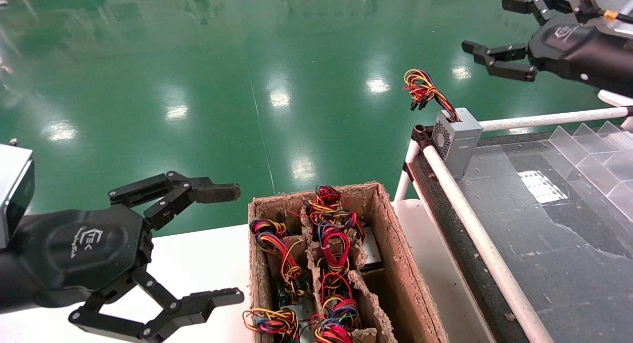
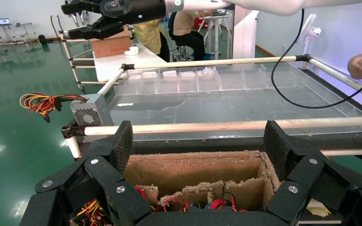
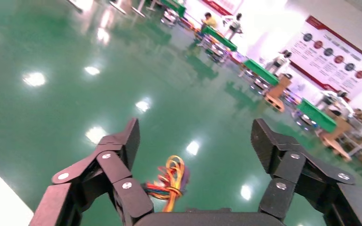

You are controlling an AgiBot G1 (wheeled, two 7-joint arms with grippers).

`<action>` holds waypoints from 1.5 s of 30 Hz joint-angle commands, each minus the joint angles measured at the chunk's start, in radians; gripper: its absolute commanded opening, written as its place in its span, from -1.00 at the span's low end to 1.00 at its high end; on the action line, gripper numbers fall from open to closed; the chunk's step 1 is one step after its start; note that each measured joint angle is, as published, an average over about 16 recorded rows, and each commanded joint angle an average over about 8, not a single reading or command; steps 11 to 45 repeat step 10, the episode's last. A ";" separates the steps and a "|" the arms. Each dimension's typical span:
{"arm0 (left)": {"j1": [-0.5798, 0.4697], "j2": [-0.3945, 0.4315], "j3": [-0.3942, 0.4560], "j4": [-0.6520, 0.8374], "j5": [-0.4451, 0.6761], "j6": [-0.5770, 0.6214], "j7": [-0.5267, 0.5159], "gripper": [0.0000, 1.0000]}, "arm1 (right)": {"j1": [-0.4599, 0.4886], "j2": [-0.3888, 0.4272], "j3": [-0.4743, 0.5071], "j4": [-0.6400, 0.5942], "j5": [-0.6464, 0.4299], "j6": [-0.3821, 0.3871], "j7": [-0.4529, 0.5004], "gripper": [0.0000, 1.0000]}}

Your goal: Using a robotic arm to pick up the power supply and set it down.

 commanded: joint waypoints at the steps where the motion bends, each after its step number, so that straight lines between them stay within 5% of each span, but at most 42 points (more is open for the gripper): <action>1: 0.000 0.000 0.000 0.000 0.000 0.000 0.000 1.00 | -0.030 0.013 0.002 0.044 0.021 -0.014 0.029 1.00; 10: 0.000 0.000 0.000 0.000 0.000 0.000 0.000 1.00 | -0.143 0.060 0.011 0.209 0.101 -0.065 0.137 1.00; 45: 0.000 0.000 0.000 0.000 0.000 0.000 0.000 1.00 | -0.143 0.060 0.011 0.209 0.101 -0.065 0.137 1.00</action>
